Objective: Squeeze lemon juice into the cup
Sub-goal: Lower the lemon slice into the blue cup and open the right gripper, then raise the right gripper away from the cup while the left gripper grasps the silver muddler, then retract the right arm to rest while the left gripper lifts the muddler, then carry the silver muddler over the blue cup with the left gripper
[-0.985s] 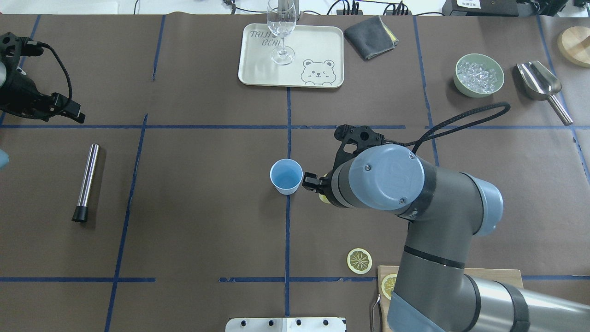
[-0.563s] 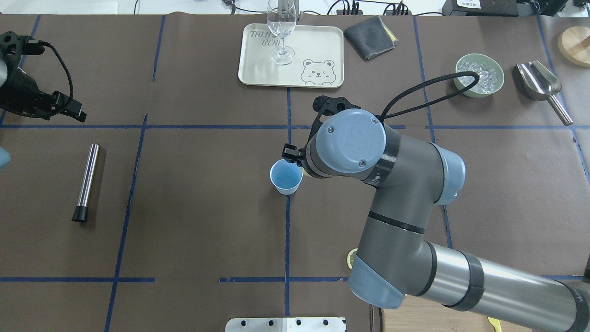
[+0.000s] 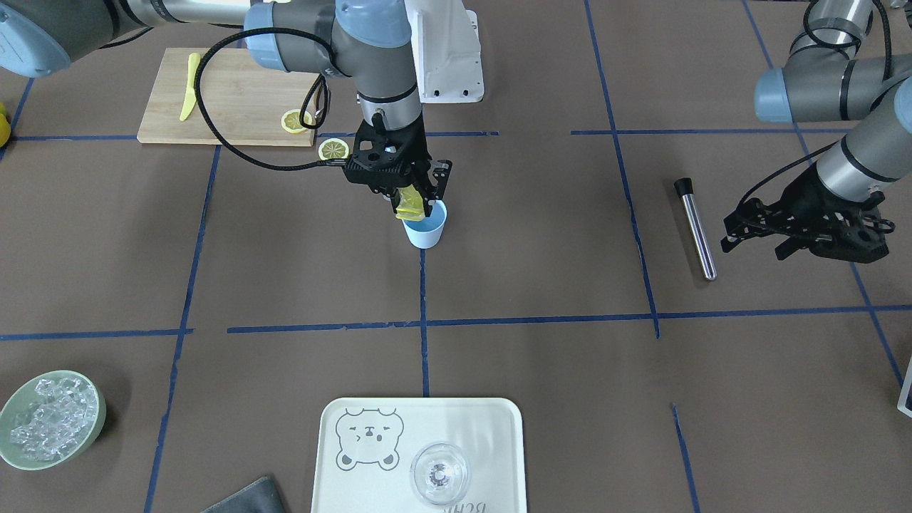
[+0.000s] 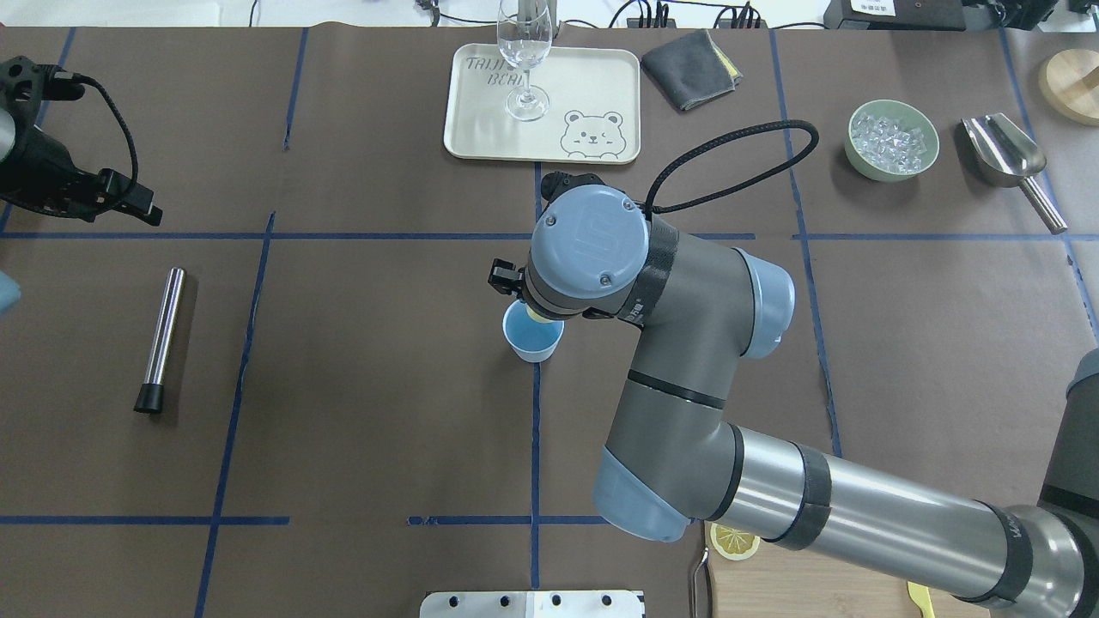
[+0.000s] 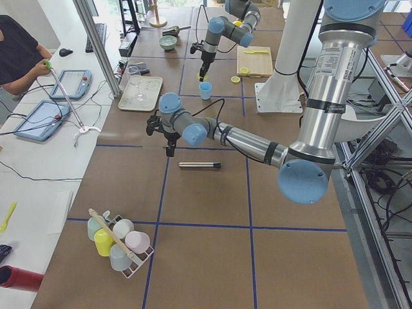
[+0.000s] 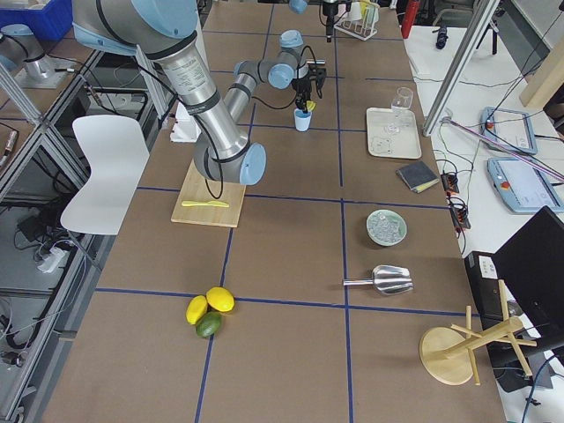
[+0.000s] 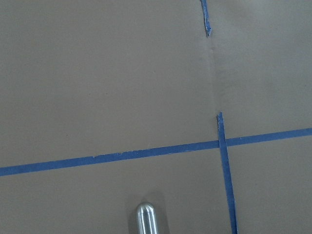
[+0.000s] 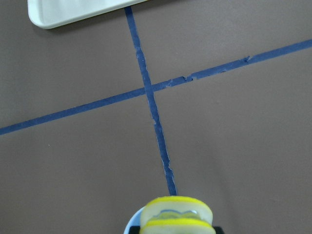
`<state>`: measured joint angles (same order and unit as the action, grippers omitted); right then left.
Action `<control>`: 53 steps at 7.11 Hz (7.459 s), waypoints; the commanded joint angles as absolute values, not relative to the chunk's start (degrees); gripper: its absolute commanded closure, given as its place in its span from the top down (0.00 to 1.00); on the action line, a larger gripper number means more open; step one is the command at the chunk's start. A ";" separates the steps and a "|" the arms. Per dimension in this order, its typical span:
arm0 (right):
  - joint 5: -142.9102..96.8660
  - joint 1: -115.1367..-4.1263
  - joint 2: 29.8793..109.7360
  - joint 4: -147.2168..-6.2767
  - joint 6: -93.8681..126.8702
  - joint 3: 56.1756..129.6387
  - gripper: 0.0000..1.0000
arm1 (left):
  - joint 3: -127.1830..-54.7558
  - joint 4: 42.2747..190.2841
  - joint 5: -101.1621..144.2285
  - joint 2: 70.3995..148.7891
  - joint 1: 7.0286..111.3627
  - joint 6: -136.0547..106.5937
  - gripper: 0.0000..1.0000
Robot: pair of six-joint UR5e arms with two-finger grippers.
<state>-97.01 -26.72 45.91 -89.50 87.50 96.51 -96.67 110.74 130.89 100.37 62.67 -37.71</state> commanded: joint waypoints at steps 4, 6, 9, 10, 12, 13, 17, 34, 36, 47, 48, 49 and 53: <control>-97.21 -25.05 45.18 -89.39 87.63 94.92 0.55 | -96.59 110.74 130.87 100.28 62.67 -37.71 1.00; -97.21 -24.96 45.26 -89.47 87.54 94.92 0.61 | -96.59 110.74 130.87 100.28 62.67 -37.71 1.00; -97.29 -25.05 45.26 -89.38 87.19 95.18 0.89 | -96.50 110.74 130.87 100.28 62.67 -37.71 1.00; -97.29 -25.05 45.18 -89.38 87.10 95.27 0.91 | -96.50 110.74 130.87 100.28 62.67 -37.71 1.00; -102.36 -27.14 45.87 -89.91 86.23 97.19 1.00 | -95.89 110.83 130.96 100.28 62.58 -38.05 1.00; -104.57 -29.33 47.27 -90.09 85.96 98.25 1.00 | -95.37 110.83 130.87 100.20 62.49 -40.23 1.00; -114.06 -43.28 56.85 -91.84 68.95 104.41 1.00 | -94.40 110.13 130.00 98.88 56.00 -46.23 1.00; -123.13 -61.61 66.01 -91.76 45.18 104.33 1.00 | -91.22 109.86 126.39 98.53 51.85 -46.32 0.00; -123.48 -62.05 66.70 -91.85 44.91 104.59 1.00 | -99.88 106.38 126.21 95.82 52.47 -45.62 0.00; -132.63 -76.81 85.16 -91.05 19.25 105.64 1.00 | -115.75 105.82 74.18 118.10 40.70 -60.03 0.00; -132.63 -77.95 86.12 -90.97 18.55 105.64 1.00 | -115.40 106.95 74.09 118.91 39.30 -60.81 0.00; -133.06 -79.61 87.35 -91.31 15.33 105.64 1.00 | -116.18 110.88 74.18 119.18 38.77 -61.52 0.00; -136.81 -90.49 95.18 -91.23 1.98 102.16 1.00 | -115.14 128.05 68.20 118.74 36.04 -56.87 0.00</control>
<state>-134.30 -86.26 93.42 -91.21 7.24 104.31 -115.62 125.68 68.98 118.82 37.07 -57.66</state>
